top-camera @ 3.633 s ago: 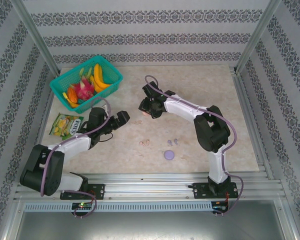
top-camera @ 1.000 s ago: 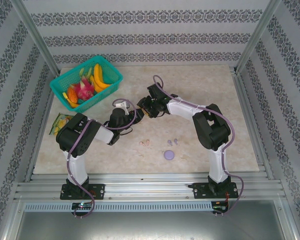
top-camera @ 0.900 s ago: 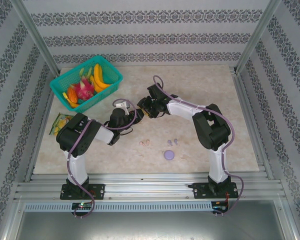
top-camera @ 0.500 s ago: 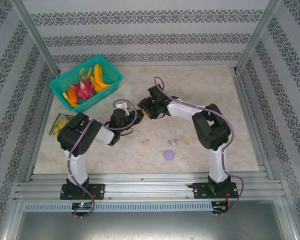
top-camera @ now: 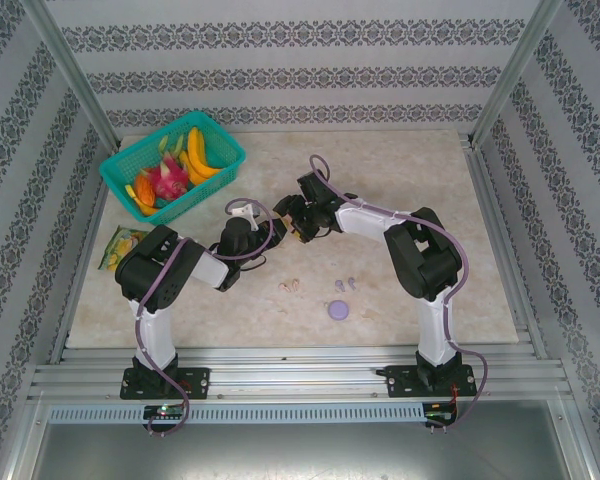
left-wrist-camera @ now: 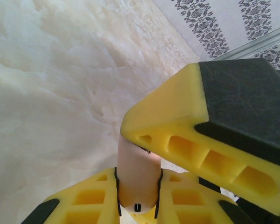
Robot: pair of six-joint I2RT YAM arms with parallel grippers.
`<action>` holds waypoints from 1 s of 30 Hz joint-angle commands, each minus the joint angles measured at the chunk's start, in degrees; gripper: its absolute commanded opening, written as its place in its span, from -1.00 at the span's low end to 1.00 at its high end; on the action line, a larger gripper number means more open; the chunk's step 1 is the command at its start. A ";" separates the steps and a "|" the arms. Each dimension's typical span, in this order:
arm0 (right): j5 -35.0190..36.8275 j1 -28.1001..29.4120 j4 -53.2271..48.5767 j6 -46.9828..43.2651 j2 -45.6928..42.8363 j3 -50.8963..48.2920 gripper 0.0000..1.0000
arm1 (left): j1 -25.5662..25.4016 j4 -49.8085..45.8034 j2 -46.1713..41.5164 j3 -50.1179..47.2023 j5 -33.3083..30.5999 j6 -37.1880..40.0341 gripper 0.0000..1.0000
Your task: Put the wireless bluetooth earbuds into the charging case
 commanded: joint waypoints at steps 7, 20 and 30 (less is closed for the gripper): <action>-0.82 -5.17 0.46 -3.71 -7.38 -4.68 0.59 | 0.19 -1.27 -0.92 0.16 2.48 1.37 -0.75; -8.67 -13.97 20.27 -25.69 -20.08 -23.91 0.63 | 6.96 -19.60 -11.46 4.88 26.74 12.31 -0.73; -18.88 -9.67 23.04 -37.79 -20.53 -24.83 0.60 | 9.23 -29.47 -14.00 8.15 32.41 16.78 -0.71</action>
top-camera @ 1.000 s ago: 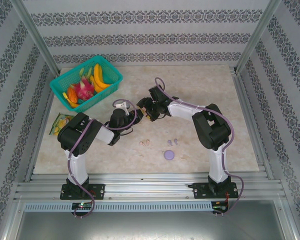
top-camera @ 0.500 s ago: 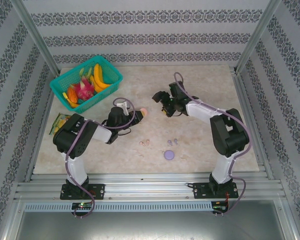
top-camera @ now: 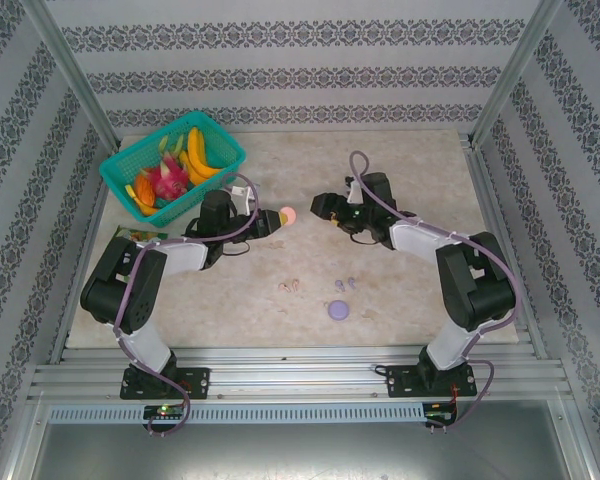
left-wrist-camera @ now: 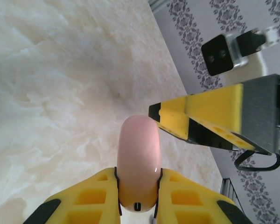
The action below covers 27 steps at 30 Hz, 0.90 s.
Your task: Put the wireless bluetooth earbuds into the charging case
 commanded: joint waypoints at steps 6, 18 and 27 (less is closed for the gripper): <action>-5.56 5.08 2.72 -7.44 1.40 0.86 0.56 | 0.99 -5.72 -1.25 2.44 3.23 3.31 -0.71; -4.29 5.22 1.80 -7.36 3.82 2.12 0.49 | 1.05 -6.51 -1.33 3.17 4.39 3.88 -0.71; -3.15 1.86 1.74 -5.08 6.28 2.49 0.39 | 1.01 -6.16 -3.81 2.45 5.26 3.42 -0.73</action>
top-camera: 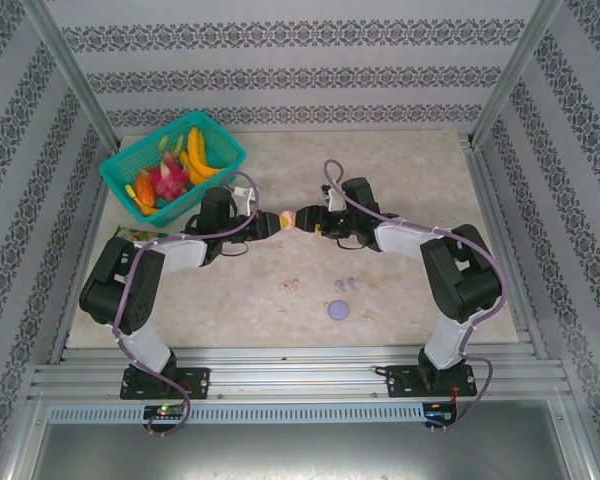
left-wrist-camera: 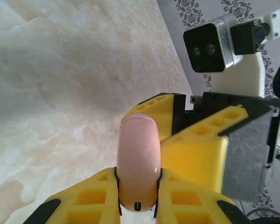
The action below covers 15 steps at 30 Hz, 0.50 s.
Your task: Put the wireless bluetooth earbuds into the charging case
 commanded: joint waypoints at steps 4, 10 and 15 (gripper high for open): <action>0.40 -2.97 1.19 1.73 2.44 0.77 0.36 | 0.71 -0.10 -4.76 0.45 2.47 1.21 -0.73; -0.70 -3.32 0.36 1.29 0.49 0.29 0.36 | 0.65 -1.65 -6.04 0.59 2.11 2.04 -0.74; -2.44 -3.65 1.80 1.37 -4.17 -3.09 0.37 | 0.72 -1.77 -5.04 0.68 2.11 2.33 -0.74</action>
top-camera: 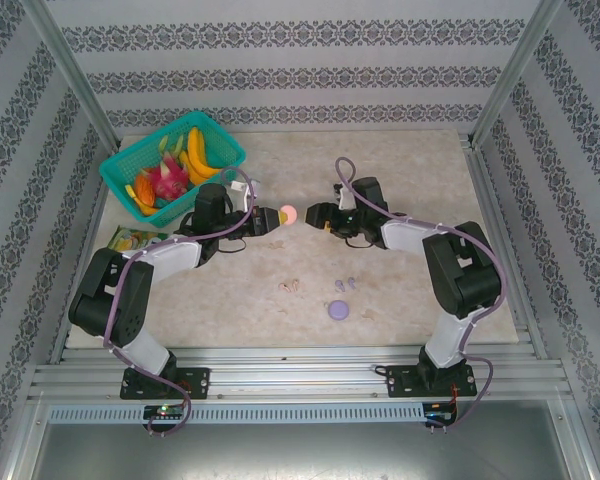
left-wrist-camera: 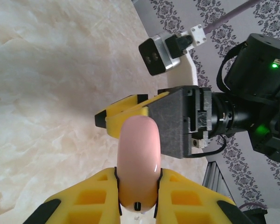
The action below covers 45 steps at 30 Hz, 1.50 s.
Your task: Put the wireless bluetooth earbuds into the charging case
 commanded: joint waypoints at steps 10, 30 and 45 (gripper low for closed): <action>-2.99 4.56 -0.38 -1.31 -6.63 1.54 0.39 | 0.67 -0.08 1.45 0.94 1.02 1.66 -0.74; -0.78 3.24 0.64 0.06 -0.40 3.53 0.34 | 0.64 0.05 -1.78 0.51 2.11 0.96 -0.75; -2.71 2.86 1.61 0.64 -0.12 2.49 0.33 | 0.51 0.09 -2.33 0.97 2.34 0.59 -0.75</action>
